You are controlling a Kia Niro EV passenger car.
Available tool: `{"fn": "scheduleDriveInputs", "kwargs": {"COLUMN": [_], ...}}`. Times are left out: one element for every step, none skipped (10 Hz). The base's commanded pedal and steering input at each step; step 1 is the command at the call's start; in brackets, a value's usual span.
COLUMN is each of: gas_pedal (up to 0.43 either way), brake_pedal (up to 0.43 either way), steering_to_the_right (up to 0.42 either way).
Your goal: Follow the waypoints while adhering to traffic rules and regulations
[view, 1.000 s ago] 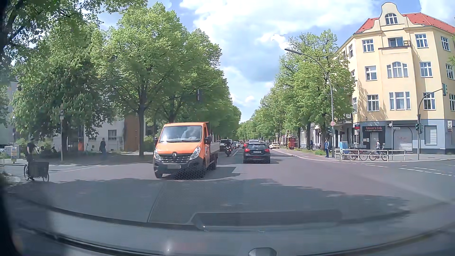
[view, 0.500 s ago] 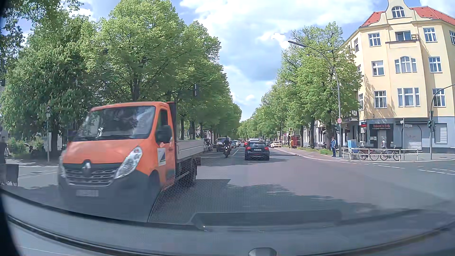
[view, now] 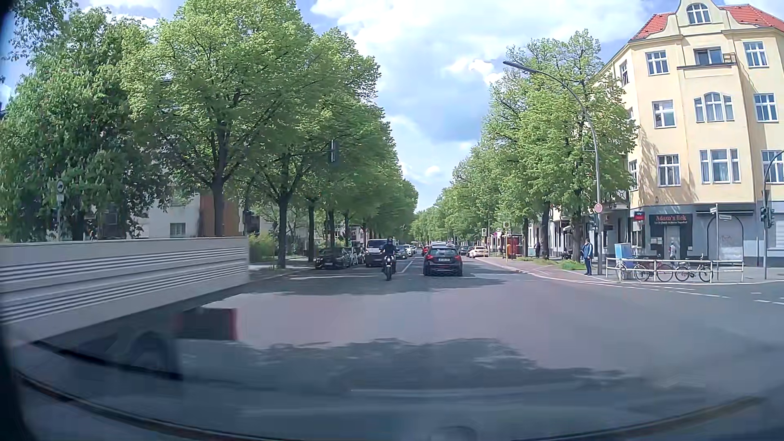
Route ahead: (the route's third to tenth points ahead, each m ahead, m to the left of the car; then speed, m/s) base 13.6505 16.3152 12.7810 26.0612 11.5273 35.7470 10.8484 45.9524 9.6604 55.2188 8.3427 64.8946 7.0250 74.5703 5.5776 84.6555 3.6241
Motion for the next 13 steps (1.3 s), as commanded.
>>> {"fn": "scheduleDriveInputs", "kwargs": {"gas_pedal": [0.0, 0.0, 0.0, 0.0, 0.0, 0.0, 0.0, 0.0, 0.0, 0.0, 0.0, 0.0, 0.0], "brake_pedal": [0.018, 0.018, 0.024, 0.073, 0.152, 0.207, 0.226, 0.238, 0.244, 0.262, 0.274, 0.274, 0.274], "steering_to_the_right": [-0.018, -0.019, -0.018, -0.018, -0.018, -0.017, -0.017, -0.017, -0.016, -0.015, -0.014, -0.014, -0.014]}}
